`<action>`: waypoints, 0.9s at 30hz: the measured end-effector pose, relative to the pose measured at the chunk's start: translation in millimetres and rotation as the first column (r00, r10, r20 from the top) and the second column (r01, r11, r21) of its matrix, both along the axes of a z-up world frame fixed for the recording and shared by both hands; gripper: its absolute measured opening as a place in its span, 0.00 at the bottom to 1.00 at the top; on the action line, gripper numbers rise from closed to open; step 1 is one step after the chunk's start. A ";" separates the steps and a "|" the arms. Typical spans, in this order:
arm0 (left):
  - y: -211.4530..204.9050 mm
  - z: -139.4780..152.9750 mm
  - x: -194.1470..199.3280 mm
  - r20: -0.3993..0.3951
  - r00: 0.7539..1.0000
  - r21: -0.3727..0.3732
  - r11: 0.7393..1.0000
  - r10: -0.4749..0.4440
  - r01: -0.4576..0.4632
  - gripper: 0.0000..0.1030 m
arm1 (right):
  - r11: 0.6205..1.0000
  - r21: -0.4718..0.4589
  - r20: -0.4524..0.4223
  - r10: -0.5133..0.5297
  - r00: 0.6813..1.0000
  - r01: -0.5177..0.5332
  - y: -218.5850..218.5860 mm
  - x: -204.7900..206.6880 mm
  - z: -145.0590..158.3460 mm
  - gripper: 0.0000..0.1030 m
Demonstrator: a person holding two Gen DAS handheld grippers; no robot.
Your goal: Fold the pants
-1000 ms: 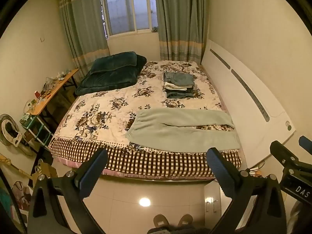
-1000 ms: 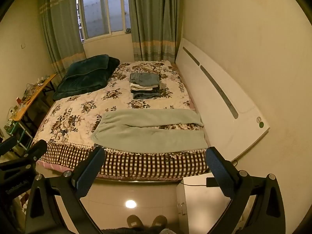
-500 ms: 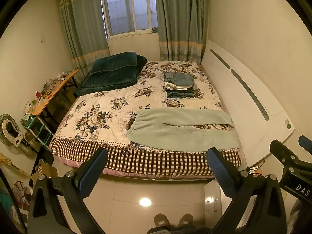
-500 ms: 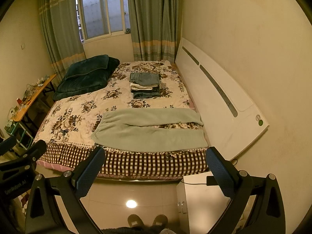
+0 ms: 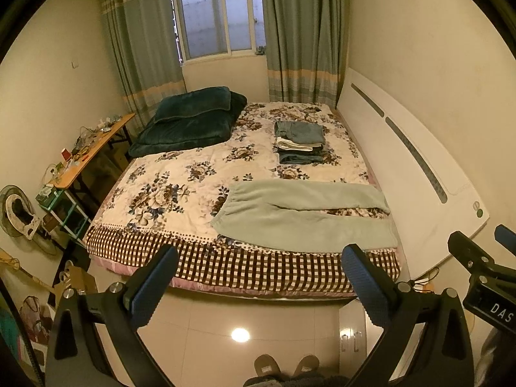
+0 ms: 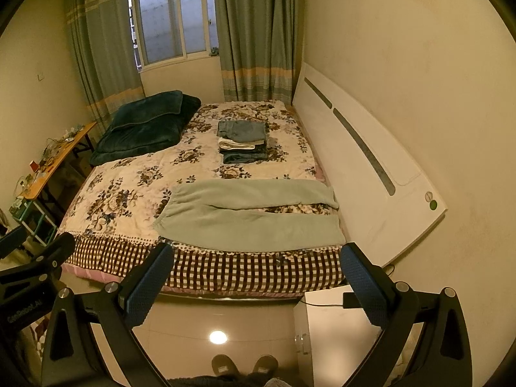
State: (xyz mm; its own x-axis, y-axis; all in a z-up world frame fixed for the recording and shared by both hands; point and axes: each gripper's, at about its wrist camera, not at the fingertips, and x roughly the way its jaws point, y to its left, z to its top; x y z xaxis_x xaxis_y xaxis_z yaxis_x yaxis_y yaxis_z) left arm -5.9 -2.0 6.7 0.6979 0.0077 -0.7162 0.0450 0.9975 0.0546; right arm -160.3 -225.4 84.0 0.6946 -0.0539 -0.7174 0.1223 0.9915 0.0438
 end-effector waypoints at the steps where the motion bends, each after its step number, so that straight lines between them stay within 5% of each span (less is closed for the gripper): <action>1: -0.3 0.1 0.5 0.000 1.000 -0.002 1.000 -0.001 0.001 1.00 | 1.000 0.001 0.001 -0.001 1.000 0.001 0.0 -0.4 0.4 1.00; 27: -4.2 0.9 1.8 -0.012 1.000 0.002 1.000 -0.013 0.014 1.00 | 1.000 0.008 -0.004 -0.005 1.000 0.005 -1.5 4.9 2.2 1.00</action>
